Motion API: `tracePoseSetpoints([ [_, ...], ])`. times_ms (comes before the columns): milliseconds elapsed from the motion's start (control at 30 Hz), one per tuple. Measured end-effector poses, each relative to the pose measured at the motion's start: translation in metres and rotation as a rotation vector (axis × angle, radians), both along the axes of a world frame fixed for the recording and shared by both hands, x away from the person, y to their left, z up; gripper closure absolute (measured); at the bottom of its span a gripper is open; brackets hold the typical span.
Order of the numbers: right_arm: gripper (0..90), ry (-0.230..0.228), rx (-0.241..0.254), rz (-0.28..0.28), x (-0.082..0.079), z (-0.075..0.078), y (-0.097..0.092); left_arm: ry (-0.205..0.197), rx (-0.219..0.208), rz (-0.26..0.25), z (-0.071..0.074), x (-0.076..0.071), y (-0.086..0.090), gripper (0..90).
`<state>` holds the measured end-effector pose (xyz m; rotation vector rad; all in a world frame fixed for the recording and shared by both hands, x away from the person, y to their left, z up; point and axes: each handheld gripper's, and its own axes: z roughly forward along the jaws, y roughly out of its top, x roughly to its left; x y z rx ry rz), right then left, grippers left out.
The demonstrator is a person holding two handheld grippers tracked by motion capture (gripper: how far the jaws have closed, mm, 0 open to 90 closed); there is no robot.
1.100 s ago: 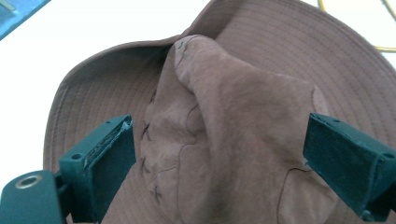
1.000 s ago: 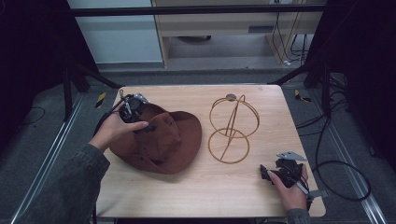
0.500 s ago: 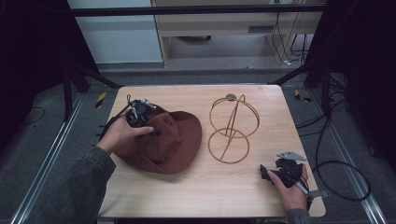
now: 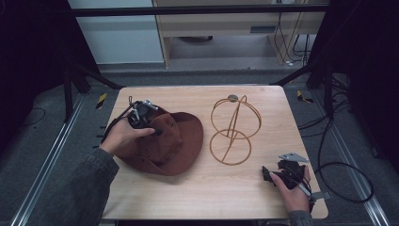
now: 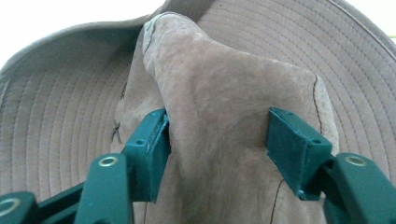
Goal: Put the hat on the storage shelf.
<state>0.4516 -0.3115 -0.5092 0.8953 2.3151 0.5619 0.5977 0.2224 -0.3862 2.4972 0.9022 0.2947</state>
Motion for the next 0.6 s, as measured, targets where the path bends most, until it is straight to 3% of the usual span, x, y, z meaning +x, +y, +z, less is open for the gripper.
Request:
tracePoseSetpoints([
  [600, 0.5, 0.000, 0.000, 0.000, 0.0000, 0.0000, 0.0000, 0.008, 0.006, -0.012, -0.0049, -0.0013, 0.0047, 58.9],
])
